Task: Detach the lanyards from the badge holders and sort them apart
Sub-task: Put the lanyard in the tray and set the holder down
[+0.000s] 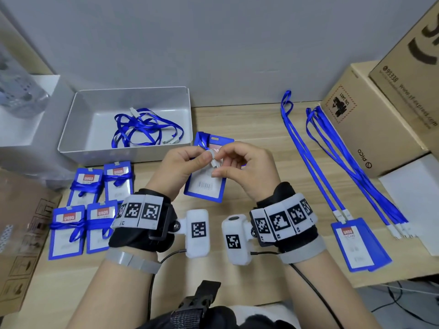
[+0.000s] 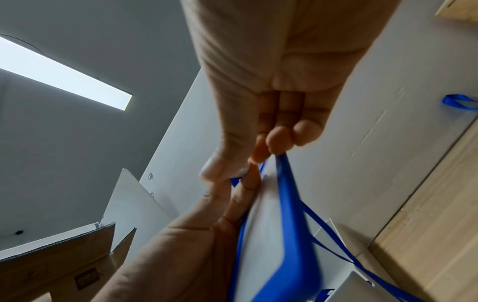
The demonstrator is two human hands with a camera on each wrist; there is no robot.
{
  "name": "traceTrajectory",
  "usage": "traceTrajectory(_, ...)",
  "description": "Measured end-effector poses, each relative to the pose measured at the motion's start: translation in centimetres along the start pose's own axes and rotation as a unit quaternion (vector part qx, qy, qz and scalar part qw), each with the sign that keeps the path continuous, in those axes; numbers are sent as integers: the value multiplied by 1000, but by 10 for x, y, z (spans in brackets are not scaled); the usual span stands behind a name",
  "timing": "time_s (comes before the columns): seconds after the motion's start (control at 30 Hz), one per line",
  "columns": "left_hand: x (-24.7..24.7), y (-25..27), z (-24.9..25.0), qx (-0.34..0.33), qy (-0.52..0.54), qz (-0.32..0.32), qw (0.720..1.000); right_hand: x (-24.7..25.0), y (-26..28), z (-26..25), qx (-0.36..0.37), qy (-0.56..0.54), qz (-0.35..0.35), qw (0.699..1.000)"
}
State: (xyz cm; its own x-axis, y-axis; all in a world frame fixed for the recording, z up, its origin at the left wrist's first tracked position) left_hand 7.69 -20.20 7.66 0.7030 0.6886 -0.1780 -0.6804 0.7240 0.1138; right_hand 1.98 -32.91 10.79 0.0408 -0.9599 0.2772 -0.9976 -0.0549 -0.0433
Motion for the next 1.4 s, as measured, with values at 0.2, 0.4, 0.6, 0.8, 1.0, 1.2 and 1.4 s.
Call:
traceTrajectory(0.2,-8,-6,8,-25,11,-13,1000,14,3,-11,53,20,0,998)
traceTrajectory(0.4,-24,-13,13,-28,5,-9,1000,31,5,-12,39,49,-13,998)
traceTrajectory(0.6,-36,-17,10,-14,22,6,1000,43,6,-12,21,126,-61,990)
traceTrajectory(0.8,-45,-17,11,-8,39,23,999,48,10,-14,31,156,-64,985)
traceTrajectory(1.0,-47,-19,14,-10,35,26,999,50,13,-11,61,124,-23,990)
traceTrajectory(1.2,-47,-23,18,-5,26,15,1000,54,11,-13,46,127,-17,991)
traceTrajectory(1.4,-48,-24,15,-7,24,6,1000,51,7,-12,26,162,-65,984)
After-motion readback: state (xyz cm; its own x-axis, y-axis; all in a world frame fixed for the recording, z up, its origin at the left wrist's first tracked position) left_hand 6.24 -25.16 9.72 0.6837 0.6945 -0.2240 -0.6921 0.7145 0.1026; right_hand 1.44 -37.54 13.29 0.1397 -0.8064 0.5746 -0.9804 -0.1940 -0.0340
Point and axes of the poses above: each hand's wrist, its own y-axis away from the middle knuckle, its own x-axis out of the back of the hand, z = x × y, the point moved 4 cm from there along -y, towards the middle knuckle, and after that the axes turned 12 degrees about -z, right-handed, at the moved point
